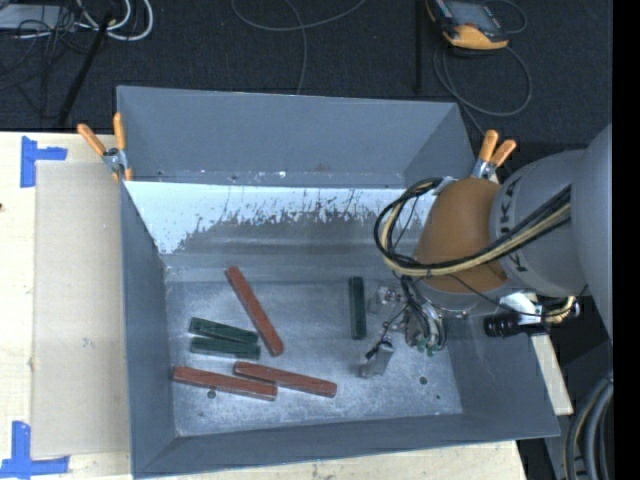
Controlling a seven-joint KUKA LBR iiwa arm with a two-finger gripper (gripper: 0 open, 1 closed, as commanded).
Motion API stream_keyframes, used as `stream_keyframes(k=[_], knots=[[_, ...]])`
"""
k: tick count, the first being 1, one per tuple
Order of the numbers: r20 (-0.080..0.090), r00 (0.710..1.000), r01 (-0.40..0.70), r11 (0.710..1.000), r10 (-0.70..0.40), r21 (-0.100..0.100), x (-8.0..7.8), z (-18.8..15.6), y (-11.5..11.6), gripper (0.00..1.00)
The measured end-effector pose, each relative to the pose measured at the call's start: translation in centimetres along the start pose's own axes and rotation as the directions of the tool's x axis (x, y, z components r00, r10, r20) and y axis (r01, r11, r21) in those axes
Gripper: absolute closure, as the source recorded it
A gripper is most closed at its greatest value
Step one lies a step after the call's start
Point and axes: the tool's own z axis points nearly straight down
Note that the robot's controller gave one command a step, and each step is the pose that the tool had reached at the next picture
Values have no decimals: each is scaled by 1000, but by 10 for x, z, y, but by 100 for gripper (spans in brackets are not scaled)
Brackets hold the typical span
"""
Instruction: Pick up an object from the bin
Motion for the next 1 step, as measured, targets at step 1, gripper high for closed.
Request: stream_keyframes(k=[1], knots=[[6,903,429,903,-429,3,-76,-1,-50,0]])
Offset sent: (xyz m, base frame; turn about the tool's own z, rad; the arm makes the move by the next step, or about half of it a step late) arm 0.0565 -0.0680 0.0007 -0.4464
